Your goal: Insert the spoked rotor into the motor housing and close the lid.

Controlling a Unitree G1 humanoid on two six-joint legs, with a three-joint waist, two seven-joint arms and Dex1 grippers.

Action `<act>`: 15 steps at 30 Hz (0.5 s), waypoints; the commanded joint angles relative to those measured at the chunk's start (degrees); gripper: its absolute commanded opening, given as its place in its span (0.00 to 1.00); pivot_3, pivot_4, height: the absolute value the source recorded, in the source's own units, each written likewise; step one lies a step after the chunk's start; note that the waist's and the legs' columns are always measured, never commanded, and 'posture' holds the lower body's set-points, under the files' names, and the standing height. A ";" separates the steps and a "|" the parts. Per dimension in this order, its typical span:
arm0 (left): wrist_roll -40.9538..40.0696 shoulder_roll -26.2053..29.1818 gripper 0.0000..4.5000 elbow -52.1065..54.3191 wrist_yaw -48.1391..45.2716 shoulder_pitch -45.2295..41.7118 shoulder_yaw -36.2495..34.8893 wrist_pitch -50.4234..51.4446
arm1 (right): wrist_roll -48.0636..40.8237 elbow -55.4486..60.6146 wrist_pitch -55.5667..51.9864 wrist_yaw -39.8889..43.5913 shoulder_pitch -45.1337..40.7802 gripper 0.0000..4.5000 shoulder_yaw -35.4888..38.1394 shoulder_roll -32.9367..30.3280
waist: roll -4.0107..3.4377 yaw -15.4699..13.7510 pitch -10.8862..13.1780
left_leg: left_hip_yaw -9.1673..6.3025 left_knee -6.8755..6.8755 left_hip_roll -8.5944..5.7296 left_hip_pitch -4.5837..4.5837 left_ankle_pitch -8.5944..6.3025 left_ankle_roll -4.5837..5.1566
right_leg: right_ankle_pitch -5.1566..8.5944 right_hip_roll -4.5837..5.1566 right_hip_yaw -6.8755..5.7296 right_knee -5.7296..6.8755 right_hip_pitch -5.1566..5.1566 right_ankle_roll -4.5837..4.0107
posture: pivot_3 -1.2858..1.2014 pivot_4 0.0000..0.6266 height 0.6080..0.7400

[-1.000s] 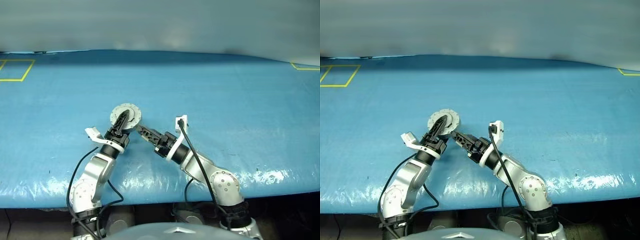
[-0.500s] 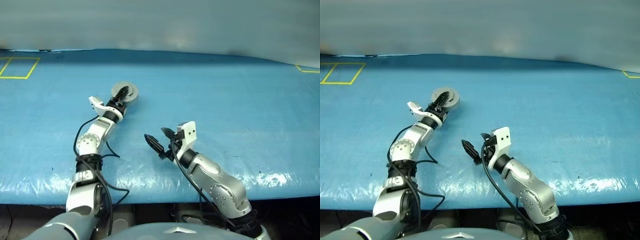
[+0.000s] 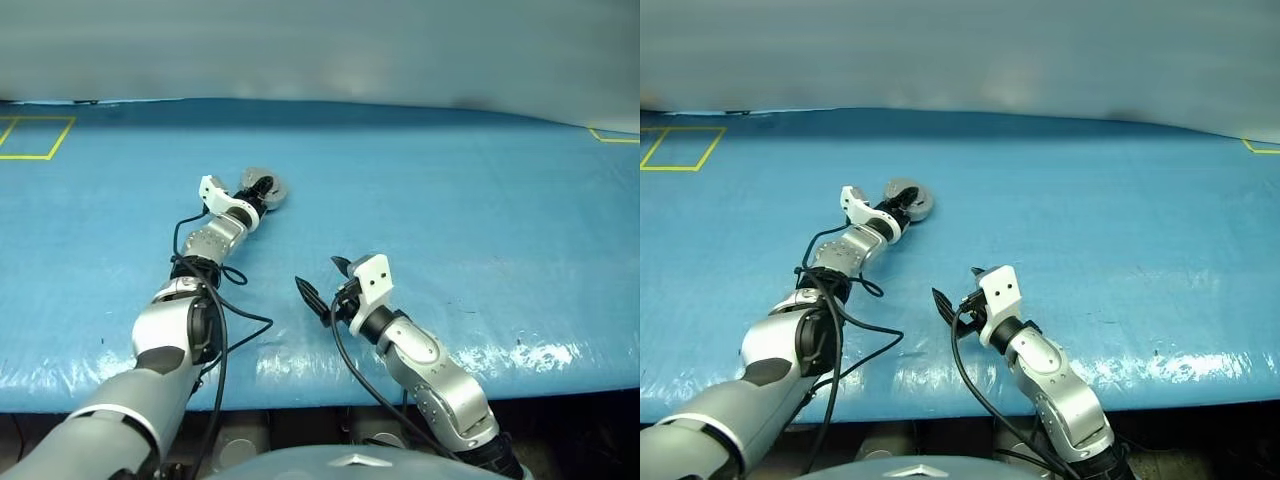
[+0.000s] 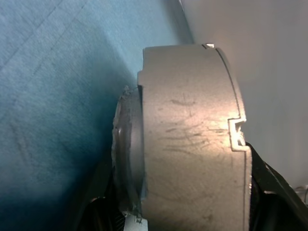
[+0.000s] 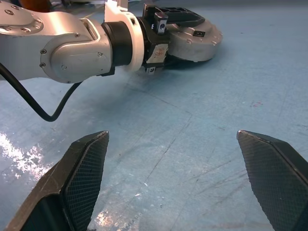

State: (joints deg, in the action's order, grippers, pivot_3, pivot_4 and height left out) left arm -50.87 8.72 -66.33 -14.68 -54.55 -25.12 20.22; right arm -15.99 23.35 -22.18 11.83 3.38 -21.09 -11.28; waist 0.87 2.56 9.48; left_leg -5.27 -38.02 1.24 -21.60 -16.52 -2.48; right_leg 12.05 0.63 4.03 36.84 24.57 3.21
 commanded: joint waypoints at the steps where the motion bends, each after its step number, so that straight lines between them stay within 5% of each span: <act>1: 1.81 1.22 0.76 0.53 0.17 -1.02 -2.46 0.12 | 0.65 1.03 1.18 0.79 -0.11 1.00 0.48 1.15 | 0.00 0.10 0.00 | 0.00 -0.01 0.00 0.02 0.00 0.00 | 0.00 -0.01 0.00 0.03 -0.01 0.00 | 0.52 0.24 1.00; 4: 2.62 2.24 0.98 3.61 1.07 1.75 -3.21 3.83 | 1.13 1.06 1.04 1.01 -0.07 1.00 0.70 1.78 | -0.01 0.59 -0.02 | 0.00 -0.01 0.00 0.13 -0.06 0.13 | 0.00 0.00 0.01 0.09 -0.07 0.00 | 0.52 0.24 1.00; 15: -2.62 5.80 1.00 43.64 5.71 30.16 -1.87 33.10 | 1.85 -0.11 0.29 3.19 -0.41 1.00 0.88 2.88 | -0.13 2.50 -0.20 | 0.19 0.23 0.15 1.42 -0.08 0.15 | 0.23 -0.13 0.26 0.17 -1.09 0.23 | 0.52 0.24 1.00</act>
State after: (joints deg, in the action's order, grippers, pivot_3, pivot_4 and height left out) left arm -53.32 14.24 -25.89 -10.49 -28.83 -27.91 48.03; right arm -14.06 22.49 -22.07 14.27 3.44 -20.49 -8.67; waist 0.74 5.06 9.28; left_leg -5.02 -37.77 1.40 -20.12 -16.60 -2.33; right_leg 12.28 0.50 4.34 37.03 23.44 3.43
